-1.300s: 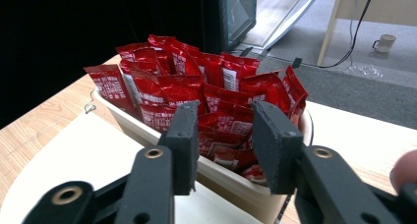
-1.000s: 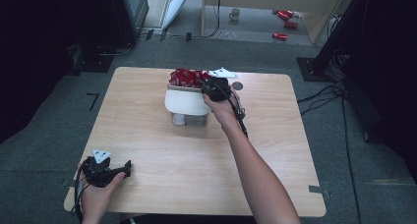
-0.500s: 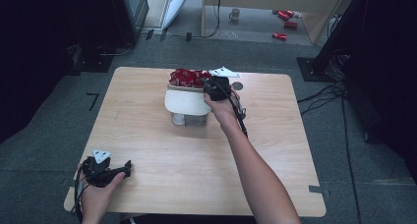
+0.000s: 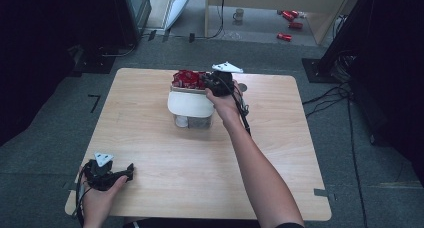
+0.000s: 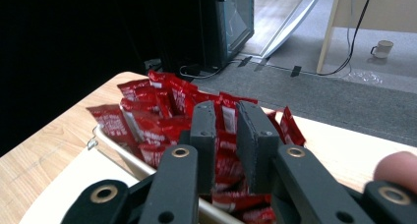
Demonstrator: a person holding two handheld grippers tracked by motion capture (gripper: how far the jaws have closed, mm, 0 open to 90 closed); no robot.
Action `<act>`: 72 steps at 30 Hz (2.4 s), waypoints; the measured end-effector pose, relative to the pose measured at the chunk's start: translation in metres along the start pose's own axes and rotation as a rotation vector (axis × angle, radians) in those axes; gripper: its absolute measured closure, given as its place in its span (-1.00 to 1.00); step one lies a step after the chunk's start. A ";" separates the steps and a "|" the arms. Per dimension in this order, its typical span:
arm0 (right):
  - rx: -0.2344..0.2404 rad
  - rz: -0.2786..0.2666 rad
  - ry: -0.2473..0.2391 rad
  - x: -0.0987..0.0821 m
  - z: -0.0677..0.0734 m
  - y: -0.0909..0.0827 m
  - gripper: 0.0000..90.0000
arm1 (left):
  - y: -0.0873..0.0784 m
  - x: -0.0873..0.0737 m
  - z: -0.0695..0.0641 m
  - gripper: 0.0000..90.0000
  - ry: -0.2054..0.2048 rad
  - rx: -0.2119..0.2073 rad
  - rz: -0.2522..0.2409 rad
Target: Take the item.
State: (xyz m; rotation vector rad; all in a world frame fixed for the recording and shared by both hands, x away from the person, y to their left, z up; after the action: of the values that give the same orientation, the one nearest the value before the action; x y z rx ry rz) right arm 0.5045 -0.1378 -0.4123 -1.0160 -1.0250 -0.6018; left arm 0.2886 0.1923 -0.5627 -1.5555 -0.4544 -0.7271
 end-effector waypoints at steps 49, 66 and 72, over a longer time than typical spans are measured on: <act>0.068 0.014 -0.178 -0.003 0.009 0.010 1.00 | 0.000 0.000 -0.001 -1.00 0.006 -0.006 0.001; 0.054 0.043 -0.209 -0.005 0.017 0.024 0.42 | 0.000 0.000 -0.002 -1.00 0.007 -0.008 -0.003; 0.060 0.000 -0.147 0.000 0.009 0.020 0.40 | 0.000 0.000 -0.002 -1.00 0.010 -0.010 -0.002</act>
State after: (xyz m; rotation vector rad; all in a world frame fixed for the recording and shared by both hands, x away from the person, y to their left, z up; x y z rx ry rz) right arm 0.5173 -0.1209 -0.4190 -1.0183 -1.1653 -0.4988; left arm 0.2880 0.1907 -0.5628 -1.5600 -0.4460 -0.7394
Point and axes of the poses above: each handheld gripper's, and its own axes: y roughly forward along the jaws, x roughly out of its top, z roughly to its left, the point moved 6 cm from there along y, roughly forward along the jaws, and after that the axes turned 1 degree about -x, right-handed, at the moved point
